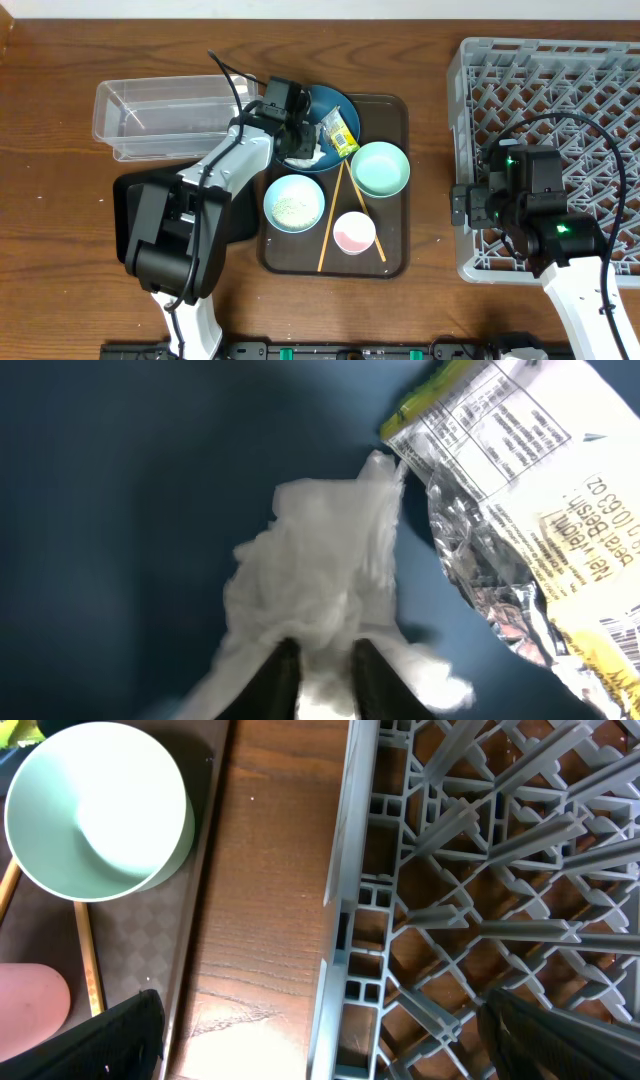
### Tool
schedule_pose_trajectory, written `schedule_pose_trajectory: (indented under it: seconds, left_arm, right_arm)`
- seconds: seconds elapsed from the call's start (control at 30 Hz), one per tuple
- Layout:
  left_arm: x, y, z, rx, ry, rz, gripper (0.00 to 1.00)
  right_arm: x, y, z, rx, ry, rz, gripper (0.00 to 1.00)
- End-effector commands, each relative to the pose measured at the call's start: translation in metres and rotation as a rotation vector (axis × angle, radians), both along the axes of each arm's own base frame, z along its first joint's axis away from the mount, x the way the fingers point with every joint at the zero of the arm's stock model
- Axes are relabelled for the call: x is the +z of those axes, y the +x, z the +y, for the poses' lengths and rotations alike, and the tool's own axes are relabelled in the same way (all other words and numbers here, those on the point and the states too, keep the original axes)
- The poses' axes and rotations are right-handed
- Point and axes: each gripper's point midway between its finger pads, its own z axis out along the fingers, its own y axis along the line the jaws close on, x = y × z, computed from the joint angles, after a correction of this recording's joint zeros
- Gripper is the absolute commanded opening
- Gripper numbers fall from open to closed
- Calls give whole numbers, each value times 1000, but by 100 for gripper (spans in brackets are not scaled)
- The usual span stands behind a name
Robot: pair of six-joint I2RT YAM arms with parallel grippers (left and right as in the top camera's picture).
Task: Sort waste into correct bins and load items into the dishwasher rack
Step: 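Grasp the tissue with the left gripper and lift it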
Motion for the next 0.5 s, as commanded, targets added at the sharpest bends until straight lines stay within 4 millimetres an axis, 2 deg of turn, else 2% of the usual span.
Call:
schedule_pose_trajectory:
  seconds: [0.0, 0.1, 0.2, 0.33, 0.47]
  left_arm:
    - [6, 5, -3, -9, 6, -22, 8]
    - [23, 7, -4, -8, -5, -56, 6]
    - [54, 11, -1, 3, -16, -123, 6]
    - [104, 19, 19, 64, 9, -249, 6]
    - [140, 23, 41, 123, 18, -338, 6]
  right_arm:
    - [10, 3, 6, 13, 13, -24, 99]
    - [10, 3, 6, 13, 13, -24, 99]
    - [10, 3, 6, 13, 13, -24, 99]
    - [10, 3, 6, 13, 13, -24, 99]
    - [10, 3, 7, 13, 13, -24, 99]
